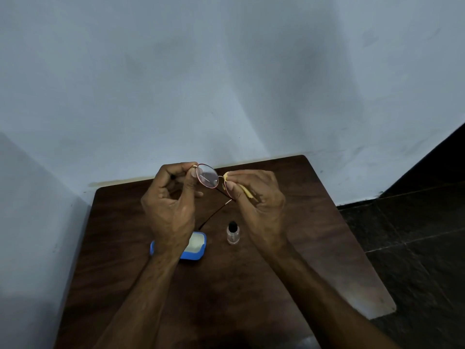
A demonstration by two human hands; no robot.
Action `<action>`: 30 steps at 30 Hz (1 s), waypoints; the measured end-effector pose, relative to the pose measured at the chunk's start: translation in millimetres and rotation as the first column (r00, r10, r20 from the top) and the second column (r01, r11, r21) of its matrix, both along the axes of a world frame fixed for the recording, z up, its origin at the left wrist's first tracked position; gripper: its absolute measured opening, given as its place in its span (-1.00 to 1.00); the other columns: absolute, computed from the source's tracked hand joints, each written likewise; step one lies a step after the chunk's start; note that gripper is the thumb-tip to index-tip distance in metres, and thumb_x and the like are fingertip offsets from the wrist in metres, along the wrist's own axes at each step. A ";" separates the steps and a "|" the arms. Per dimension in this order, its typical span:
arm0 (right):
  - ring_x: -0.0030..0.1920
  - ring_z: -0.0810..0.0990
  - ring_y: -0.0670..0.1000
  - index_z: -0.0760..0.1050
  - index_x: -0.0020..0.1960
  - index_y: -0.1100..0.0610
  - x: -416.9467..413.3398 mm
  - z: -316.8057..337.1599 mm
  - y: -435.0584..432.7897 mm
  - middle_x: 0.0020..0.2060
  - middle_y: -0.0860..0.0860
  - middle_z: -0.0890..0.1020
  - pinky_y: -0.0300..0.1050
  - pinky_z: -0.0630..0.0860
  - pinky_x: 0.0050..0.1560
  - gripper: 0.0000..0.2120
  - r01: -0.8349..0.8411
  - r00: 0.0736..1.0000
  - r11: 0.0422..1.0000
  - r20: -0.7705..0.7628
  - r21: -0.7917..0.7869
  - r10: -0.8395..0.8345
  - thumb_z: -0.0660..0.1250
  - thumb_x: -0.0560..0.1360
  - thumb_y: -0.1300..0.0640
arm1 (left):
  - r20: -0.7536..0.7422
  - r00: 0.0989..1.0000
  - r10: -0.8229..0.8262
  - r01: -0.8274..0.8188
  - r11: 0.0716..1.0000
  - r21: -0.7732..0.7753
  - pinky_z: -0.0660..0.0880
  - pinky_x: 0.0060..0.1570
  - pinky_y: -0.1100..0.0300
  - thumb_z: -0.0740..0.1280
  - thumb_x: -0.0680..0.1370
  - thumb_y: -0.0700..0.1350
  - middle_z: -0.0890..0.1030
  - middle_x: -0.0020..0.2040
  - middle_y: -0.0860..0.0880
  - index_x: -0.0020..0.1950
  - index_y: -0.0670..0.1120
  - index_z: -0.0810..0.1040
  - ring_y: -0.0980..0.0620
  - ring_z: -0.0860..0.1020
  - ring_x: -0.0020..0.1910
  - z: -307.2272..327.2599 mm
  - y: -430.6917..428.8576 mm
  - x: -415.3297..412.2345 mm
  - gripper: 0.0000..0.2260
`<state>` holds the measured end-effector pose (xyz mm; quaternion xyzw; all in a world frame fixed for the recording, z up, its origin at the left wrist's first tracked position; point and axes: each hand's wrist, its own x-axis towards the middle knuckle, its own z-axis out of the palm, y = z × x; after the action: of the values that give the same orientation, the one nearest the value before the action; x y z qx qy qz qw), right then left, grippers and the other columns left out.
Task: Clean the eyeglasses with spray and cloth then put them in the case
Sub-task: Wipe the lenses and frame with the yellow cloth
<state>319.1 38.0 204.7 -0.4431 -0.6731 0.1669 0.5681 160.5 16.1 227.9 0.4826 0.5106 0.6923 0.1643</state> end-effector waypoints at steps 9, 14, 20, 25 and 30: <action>0.13 0.67 0.00 0.73 0.12 0.12 5.4 -20.1 2.2 0.08 -0.07 0.71 0.10 0.65 0.09 -0.85 0.032 0.998 0.996 -0.048 -0.080 -0.036 0.50 0.55 0.20 | -0.024 1.000 -0.007 0.006 1.000 -0.016 0.68 -0.26 0.15 0.45 0.64 -0.17 0.74 -0.03 0.00 0.10 -0.15 0.66 -0.01 0.73 -0.16 -5.3 -0.5 -7.6 -0.92; 0.13 0.64 -0.03 0.72 0.15 0.14 -6.1 -5.1 -5.4 0.09 -0.05 0.73 -0.13 0.60 0.14 -0.83 -0.032 0.997 0.999 0.069 0.028 0.031 0.48 0.57 0.18 | -0.022 1.000 -0.005 0.005 1.000 -0.017 0.65 -0.21 0.26 0.44 0.64 -0.16 0.74 -0.03 -0.02 0.09 -0.15 0.65 0.09 0.73 -0.12 -4.0 1.6 -2.2 -0.92; 0.13 0.64 -0.04 0.73 0.12 0.12 7.1 -31.2 -7.7 0.09 -0.07 0.72 -0.05 0.60 0.12 -0.83 0.019 0.999 1.000 0.046 -0.014 -0.018 0.52 0.55 0.26 | 0.036 0.999 0.017 -0.015 0.998 -0.059 0.69 -0.30 0.08 0.45 0.63 -0.09 0.74 -0.03 -0.03 0.10 -0.17 0.66 0.04 0.73 -0.20 -11.8 4.6 -11.0 -0.85; 0.18 0.66 0.00 0.71 0.16 0.16 2.4 -36.7 -10.8 0.15 -0.03 0.71 0.04 0.65 0.12 -0.80 -0.053 0.998 0.997 -0.018 -0.047 0.053 0.52 0.55 0.17 | 0.099 0.994 0.044 -0.033 0.993 -0.112 0.68 -0.32 0.16 0.46 0.64 -0.17 0.73 -0.07 -0.01 0.07 -0.17 0.66 0.05 0.73 -0.17 -14.4 9.5 -8.0 -0.93; 0.16 0.67 -0.01 0.69 0.18 0.18 2.2 -47.2 -13.6 0.13 0.00 0.72 0.02 0.67 0.09 -0.74 -0.040 0.998 0.997 0.046 -0.061 0.043 0.53 0.51 0.16 | 0.138 0.990 0.043 -0.015 0.980 -0.196 0.62 -0.40 0.24 0.47 0.63 -0.22 0.74 -0.13 -0.06 0.03 -0.16 0.68 -0.09 0.74 -0.28 -18.6 13.4 -7.3 -0.99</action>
<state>321.3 24.4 157.6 -0.4497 -0.6900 0.1883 0.5350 153.2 29.5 209.3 0.4064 0.5700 0.6739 0.2363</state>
